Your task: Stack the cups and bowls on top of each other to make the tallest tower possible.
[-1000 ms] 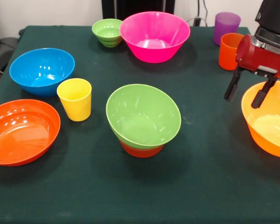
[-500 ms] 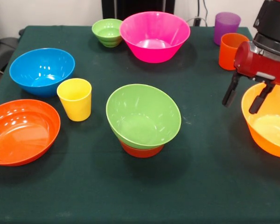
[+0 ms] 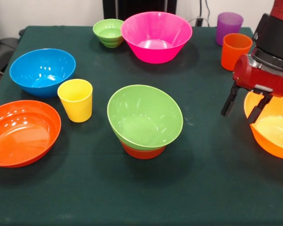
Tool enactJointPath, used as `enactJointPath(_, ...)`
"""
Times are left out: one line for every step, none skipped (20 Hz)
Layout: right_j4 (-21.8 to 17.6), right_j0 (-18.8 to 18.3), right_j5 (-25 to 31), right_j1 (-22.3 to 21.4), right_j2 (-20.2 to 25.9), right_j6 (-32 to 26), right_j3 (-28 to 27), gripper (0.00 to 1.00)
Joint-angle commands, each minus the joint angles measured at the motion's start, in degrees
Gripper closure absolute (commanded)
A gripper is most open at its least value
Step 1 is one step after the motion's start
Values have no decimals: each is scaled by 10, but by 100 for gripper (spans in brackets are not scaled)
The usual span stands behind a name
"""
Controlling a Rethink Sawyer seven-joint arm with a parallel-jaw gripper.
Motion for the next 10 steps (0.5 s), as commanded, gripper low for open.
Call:
enactJointPath(8, -11, 39, 17, 35, 84, -20, 0)
enactJointPath(8, -12, 38, 19, 37, 82, -21, 0)
enactJointPath(9, -13, 39, 20, 37, 81, -22, 0)
enactJointPath(9, -14, 40, 20, 38, 80, -24, 0)
enactJointPath(9, -14, 41, 21, 39, 79, -26, 0)
enactJointPath(9, -14, 41, 21, 39, 79, -25, 0)
enactJointPath(9, -14, 41, 20, 39, 79, -25, 0)
enactJointPath(9, -14, 40, 19, 39, 78, -24, 0)
enactJointPath(9, -14, 40, 19, 39, 78, -24, 0)
enactJointPath(9, -14, 39, 18, 40, 78, -22, 0)
